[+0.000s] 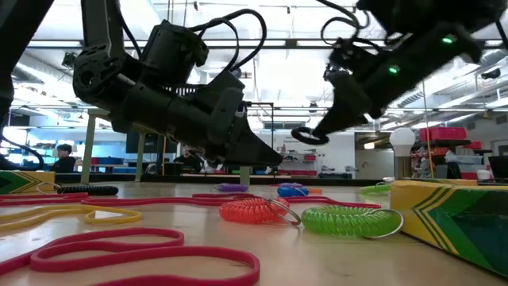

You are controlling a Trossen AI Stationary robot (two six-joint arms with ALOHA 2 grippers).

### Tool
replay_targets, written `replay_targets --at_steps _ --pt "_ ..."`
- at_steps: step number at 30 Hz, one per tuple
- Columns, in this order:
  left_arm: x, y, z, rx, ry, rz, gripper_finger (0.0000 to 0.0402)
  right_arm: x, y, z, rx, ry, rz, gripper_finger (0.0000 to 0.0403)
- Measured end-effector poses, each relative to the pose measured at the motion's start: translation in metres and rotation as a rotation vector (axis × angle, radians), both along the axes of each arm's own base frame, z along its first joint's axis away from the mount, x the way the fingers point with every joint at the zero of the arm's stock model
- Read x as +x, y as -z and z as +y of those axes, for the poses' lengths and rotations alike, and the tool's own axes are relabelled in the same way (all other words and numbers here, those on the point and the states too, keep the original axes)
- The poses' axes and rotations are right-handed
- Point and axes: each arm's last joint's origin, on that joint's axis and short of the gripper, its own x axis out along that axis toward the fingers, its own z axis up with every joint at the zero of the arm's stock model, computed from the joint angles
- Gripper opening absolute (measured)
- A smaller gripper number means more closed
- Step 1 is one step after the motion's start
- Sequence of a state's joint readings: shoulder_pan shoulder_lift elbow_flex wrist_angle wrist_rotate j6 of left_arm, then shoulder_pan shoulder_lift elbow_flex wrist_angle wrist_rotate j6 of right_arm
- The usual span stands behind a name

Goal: Pick & Place Office Desk Supplies
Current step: Put the black spring keychain into the top right black bin on the shelf

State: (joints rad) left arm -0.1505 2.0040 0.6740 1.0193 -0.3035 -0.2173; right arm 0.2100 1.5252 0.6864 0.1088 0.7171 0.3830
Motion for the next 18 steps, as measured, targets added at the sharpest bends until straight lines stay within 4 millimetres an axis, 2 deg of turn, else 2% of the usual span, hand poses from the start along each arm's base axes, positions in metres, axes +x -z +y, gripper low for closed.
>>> replay_targets --at_steps 5,12,18 --pt "-0.013 -0.004 0.0 0.006 -0.019 -0.009 0.0009 0.014 -0.047 -0.04 -0.051 0.081 0.02 0.0041" --pt "-0.038 -0.004 0.001 -0.001 -0.041 -0.101 0.0006 0.032 -0.113 -0.105 -0.085 0.122 0.03 0.0041" --pt "-0.058 0.006 0.004 0.031 -0.115 -0.064 0.0009 0.043 -0.159 -0.142 -0.132 0.12 -0.008 0.0041"
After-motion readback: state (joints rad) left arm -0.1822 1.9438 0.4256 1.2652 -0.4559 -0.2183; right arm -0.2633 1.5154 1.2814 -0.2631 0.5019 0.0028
